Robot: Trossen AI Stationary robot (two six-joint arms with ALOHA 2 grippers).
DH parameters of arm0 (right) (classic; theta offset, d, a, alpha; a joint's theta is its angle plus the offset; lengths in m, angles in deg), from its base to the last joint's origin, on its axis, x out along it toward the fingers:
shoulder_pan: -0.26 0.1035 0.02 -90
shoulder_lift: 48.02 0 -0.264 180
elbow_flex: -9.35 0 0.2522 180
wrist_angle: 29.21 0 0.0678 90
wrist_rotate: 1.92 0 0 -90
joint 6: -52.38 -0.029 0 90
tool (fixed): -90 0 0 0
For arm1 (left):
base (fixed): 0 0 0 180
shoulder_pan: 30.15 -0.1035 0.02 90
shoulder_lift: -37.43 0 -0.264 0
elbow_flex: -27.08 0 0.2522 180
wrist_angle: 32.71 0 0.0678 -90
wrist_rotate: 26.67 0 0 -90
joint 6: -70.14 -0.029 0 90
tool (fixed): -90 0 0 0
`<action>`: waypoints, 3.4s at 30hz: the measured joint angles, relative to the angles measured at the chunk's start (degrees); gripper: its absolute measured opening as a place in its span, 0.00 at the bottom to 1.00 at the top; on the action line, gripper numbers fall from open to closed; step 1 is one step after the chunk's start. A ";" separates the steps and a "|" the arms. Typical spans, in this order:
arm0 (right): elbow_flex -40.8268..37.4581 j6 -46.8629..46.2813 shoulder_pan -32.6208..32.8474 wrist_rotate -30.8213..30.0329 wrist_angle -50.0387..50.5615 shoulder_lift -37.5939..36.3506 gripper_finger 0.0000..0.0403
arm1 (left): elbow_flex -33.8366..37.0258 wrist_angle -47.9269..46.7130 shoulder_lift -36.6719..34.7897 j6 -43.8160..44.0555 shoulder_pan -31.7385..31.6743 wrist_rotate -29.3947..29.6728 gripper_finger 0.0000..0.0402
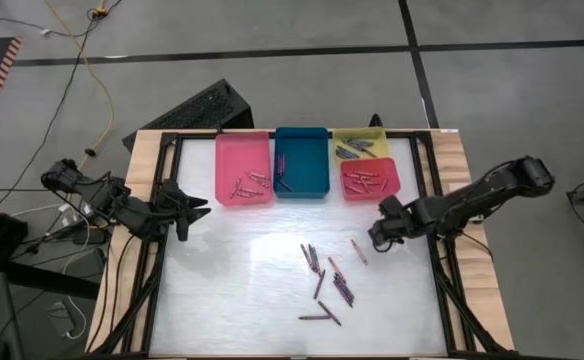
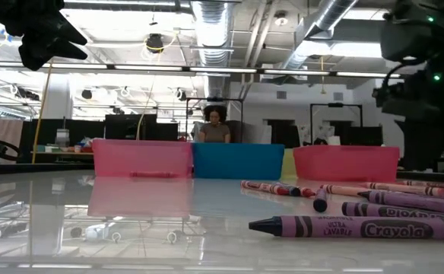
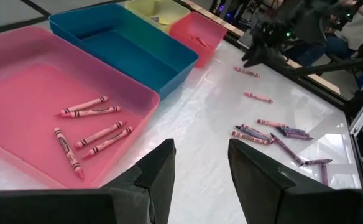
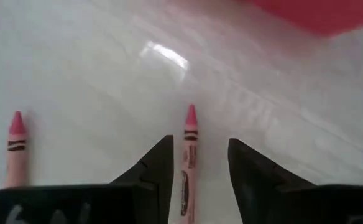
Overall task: Sort crayons
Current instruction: Put the pink crayon into the pink bin
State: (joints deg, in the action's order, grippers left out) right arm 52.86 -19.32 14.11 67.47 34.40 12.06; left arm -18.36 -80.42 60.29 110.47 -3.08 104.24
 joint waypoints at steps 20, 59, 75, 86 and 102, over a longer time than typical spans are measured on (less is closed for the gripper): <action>-7.49 -10.18 6.03 2.22 -8.02 0.71 0.27 | 0.00 0.00 0.01 -0.04 -0.02 0.00 0.35; 17.04 26.83 -3.91 -7.73 -46.76 25.43 0.01 | 0.00 -0.20 0.01 -0.17 -0.02 0.00 0.35; 50.56 60.22 -12.89 -3.25 -50.83 49.71 0.01 | 0.00 -1.61 0.01 -0.04 -0.02 0.00 0.35; 64.30 68.74 -18.41 -0.27 -53.52 62.19 0.01 | 0.00 -2.26 0.01 0.00 0.00 -0.02 0.35; 65.88 61.17 -22.47 -0.05 -52.48 66.39 0.18 | 0.00 -3.13 0.00 0.72 -0.02 -1.08 0.35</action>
State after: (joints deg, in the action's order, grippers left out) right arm 118.73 41.85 -8.36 67.42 -18.07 78.45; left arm -18.36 -83.55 60.29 111.19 -3.09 103.16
